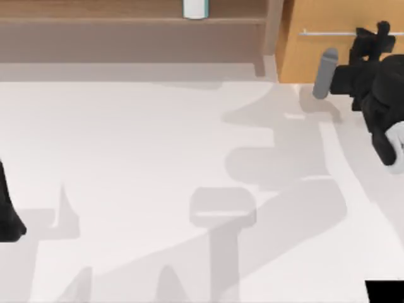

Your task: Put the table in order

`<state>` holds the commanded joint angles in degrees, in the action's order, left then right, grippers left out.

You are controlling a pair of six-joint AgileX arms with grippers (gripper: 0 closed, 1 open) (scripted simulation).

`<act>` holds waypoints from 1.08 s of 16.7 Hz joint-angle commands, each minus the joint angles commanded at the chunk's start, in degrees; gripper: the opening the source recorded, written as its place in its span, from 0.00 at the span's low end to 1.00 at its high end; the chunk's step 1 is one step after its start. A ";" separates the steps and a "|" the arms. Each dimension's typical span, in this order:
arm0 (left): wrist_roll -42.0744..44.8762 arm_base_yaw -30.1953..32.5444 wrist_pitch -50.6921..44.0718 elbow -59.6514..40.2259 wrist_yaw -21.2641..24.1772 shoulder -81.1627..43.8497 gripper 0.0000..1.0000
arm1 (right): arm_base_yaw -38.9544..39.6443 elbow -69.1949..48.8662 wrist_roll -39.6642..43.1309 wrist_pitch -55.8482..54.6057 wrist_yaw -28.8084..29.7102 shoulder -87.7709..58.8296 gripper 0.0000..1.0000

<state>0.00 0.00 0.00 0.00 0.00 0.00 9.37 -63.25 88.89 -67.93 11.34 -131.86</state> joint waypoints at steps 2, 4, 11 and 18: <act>0.00 0.00 0.00 0.00 0.00 0.00 1.00 | 0.00 0.00 0.00 0.00 0.00 0.00 1.00; 0.00 0.00 0.00 0.00 0.00 0.00 1.00 | 0.00 0.00 0.00 0.00 0.00 0.00 1.00; 0.00 0.00 0.00 0.00 0.00 0.00 1.00 | 0.26 2.19 -0.48 0.38 0.09 -0.37 1.00; 0.00 0.00 0.00 0.00 0.00 0.00 1.00 | 1.34 6.14 -0.27 -4.07 0.61 1.99 1.00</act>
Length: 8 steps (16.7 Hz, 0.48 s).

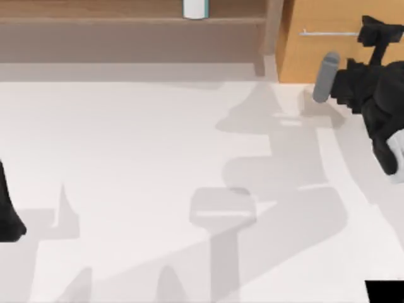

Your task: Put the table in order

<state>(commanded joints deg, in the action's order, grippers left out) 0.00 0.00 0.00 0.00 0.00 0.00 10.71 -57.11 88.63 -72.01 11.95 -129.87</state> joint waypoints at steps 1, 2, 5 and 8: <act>0.00 0.00 0.00 0.00 0.00 0.00 1.00 | 0.13 1.03 0.00 -0.49 0.01 0.27 1.00; 0.00 0.00 0.00 0.00 0.00 0.00 1.00 | 0.22 2.10 -0.03 -0.89 0.08 0.62 1.00; 0.00 0.00 0.00 0.00 0.00 0.00 1.00 | 0.24 5.02 -0.22 -1.57 0.44 1.79 1.00; 0.00 0.00 0.00 0.00 0.00 0.00 1.00 | 0.15 6.64 -0.35 -1.50 0.61 1.99 1.00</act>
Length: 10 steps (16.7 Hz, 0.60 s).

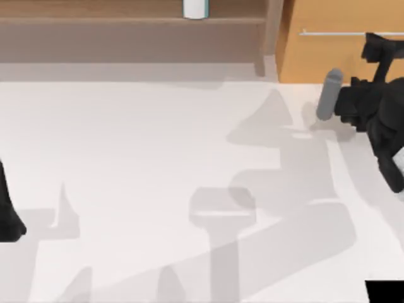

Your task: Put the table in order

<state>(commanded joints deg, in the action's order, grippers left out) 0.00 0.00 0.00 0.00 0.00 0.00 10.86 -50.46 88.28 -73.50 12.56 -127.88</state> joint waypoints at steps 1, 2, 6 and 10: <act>0.00 0.00 0.00 0.00 0.00 0.00 1.00 | 0.00 0.00 0.00 0.00 0.00 0.00 1.00; 0.00 0.00 0.00 0.00 0.00 0.00 1.00 | 0.00 0.00 0.00 0.00 0.00 0.00 1.00; 0.00 0.00 0.00 0.00 0.00 0.00 1.00 | 1.34 -0.63 -1.78 0.53 0.92 0.47 1.00; 0.00 0.00 0.00 0.00 0.00 0.00 1.00 | 9.11 -2.51 -11.38 4.28 5.34 2.14 1.00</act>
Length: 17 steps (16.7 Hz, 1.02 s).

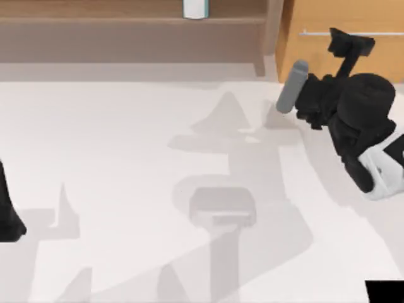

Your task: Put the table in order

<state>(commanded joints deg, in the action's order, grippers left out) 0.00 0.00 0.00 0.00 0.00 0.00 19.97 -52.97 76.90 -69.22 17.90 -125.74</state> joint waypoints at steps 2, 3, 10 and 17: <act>0.00 0.00 0.00 0.00 0.00 0.00 1.00 | 5.06 -1.87 -7.13 3.17 2.89 0.49 1.00; 0.00 0.00 0.00 0.00 0.00 0.00 1.00 | 7.58 -3.18 -11.13 5.01 4.42 0.59 1.00; 0.00 0.00 0.00 0.00 0.00 0.00 1.00 | 19.31 -21.12 -43.35 20.36 15.33 -2.12 1.00; 0.00 0.00 0.00 0.00 0.00 0.00 1.00 | 21.38 -43.00 -70.54 33.14 23.51 -7.41 1.00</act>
<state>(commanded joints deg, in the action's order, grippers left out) 0.00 0.00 0.00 0.00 0.00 0.00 41.35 -95.97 6.36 -36.08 41.41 -133.15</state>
